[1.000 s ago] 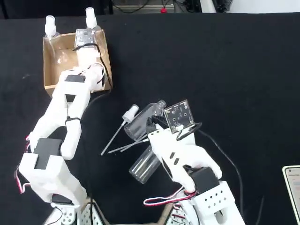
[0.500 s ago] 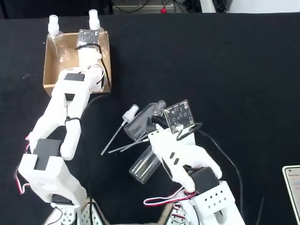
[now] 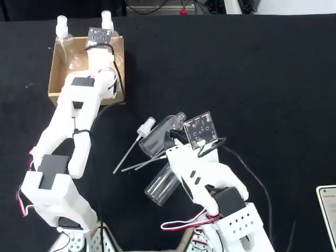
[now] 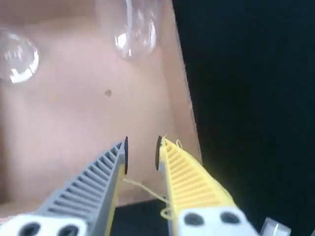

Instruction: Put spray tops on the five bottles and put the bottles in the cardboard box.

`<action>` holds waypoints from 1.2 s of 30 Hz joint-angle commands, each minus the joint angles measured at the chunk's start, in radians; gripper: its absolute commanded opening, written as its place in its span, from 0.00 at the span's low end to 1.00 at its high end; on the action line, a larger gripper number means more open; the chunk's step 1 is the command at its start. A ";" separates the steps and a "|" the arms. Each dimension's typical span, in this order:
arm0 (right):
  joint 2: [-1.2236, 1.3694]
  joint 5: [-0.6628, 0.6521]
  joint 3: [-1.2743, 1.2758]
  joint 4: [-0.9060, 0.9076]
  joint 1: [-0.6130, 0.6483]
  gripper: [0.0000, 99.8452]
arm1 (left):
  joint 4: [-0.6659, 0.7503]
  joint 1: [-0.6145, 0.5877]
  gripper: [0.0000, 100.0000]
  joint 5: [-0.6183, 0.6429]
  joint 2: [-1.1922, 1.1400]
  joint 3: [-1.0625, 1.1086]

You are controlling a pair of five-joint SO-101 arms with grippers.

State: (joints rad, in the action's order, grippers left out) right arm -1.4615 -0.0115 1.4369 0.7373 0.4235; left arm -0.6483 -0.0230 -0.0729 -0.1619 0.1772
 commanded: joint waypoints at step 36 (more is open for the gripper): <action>-0.013 0.219 -0.088 -0.012 -0.413 0.11 | -0.818 0.397 0.26 -0.091 0.015 -0.341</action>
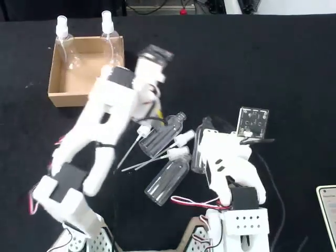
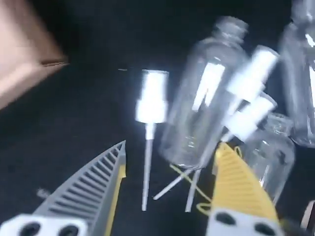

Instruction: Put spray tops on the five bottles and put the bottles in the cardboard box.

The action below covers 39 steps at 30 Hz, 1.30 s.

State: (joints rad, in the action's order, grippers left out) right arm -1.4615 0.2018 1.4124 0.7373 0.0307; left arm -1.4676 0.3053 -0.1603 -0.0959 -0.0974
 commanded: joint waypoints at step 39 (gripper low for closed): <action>-0.015 0.000 -0.061 -0.020 -0.015 0.11 | 0.204 0.101 0.16 -0.066 -0.187 0.048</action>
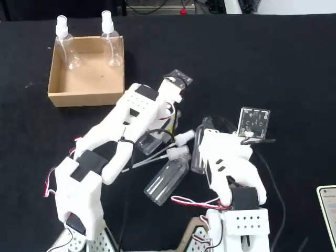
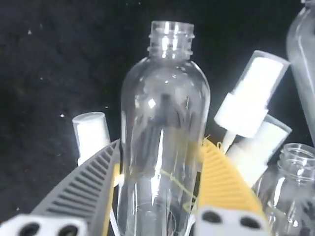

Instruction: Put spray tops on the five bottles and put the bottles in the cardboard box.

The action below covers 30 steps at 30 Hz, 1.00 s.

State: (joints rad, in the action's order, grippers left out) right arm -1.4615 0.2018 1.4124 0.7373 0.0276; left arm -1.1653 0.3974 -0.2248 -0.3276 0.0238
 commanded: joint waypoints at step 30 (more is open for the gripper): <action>-0.015 -0.003 -0.038 0.006 0.144 0.11 | -0.121 -0.515 0.16 -0.170 0.842 0.774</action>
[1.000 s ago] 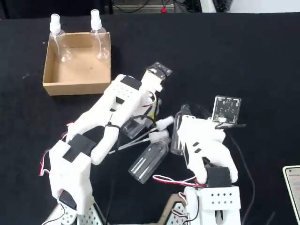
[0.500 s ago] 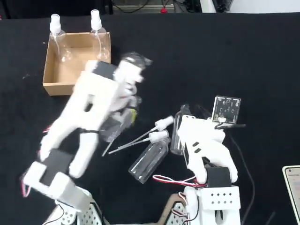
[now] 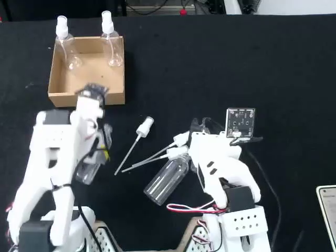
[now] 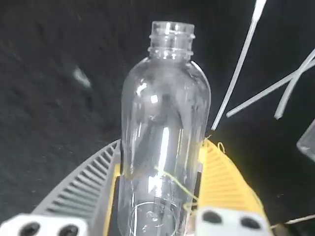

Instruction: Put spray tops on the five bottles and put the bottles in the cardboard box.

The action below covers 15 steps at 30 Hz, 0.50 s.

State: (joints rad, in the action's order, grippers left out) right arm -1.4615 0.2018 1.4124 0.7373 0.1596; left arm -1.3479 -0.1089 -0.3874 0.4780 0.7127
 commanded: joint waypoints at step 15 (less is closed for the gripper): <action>-0.015 -0.041 -0.038 0.006 0.012 0.11 | 0.121 -0.174 0.31 -0.008 -0.057 0.027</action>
State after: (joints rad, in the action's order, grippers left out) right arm -1.4615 0.1711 1.4124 0.7373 0.1611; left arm -1.2283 -0.2608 -0.3874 0.4227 0.8216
